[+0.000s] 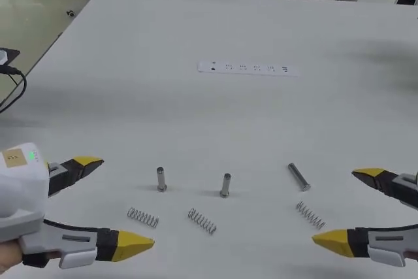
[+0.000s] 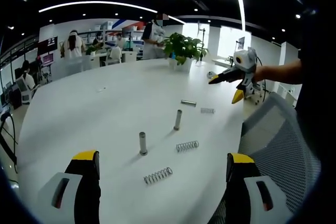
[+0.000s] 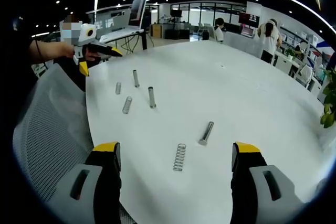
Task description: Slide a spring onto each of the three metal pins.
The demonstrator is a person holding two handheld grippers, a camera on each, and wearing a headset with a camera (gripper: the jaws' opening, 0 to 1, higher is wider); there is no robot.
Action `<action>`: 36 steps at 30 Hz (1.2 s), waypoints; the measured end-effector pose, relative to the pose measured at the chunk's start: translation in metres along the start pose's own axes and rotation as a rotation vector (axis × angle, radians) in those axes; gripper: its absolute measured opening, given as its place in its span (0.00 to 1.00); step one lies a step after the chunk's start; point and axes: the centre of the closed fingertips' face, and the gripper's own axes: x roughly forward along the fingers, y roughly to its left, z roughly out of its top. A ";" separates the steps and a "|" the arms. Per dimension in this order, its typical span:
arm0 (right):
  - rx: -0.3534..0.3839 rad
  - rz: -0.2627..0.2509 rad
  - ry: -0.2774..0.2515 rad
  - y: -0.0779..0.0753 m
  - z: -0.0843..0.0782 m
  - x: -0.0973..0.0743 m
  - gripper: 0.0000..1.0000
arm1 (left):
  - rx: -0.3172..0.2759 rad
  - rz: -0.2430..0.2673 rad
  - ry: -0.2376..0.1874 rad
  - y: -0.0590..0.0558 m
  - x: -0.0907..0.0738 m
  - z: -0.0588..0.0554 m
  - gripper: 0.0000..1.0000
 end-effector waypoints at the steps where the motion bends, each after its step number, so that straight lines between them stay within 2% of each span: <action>1: 0.000 0.000 -0.001 0.000 0.000 0.000 0.87 | -0.001 0.000 0.000 0.000 0.000 0.000 0.98; 26: 0.006 0.000 -0.002 -0.001 0.001 0.002 0.86 | -0.014 -0.006 -0.013 0.001 0.002 0.001 0.98; 36: 0.009 0.008 0.008 -0.001 -0.002 0.003 0.86 | -0.016 -0.008 -0.006 0.001 0.003 -0.002 0.98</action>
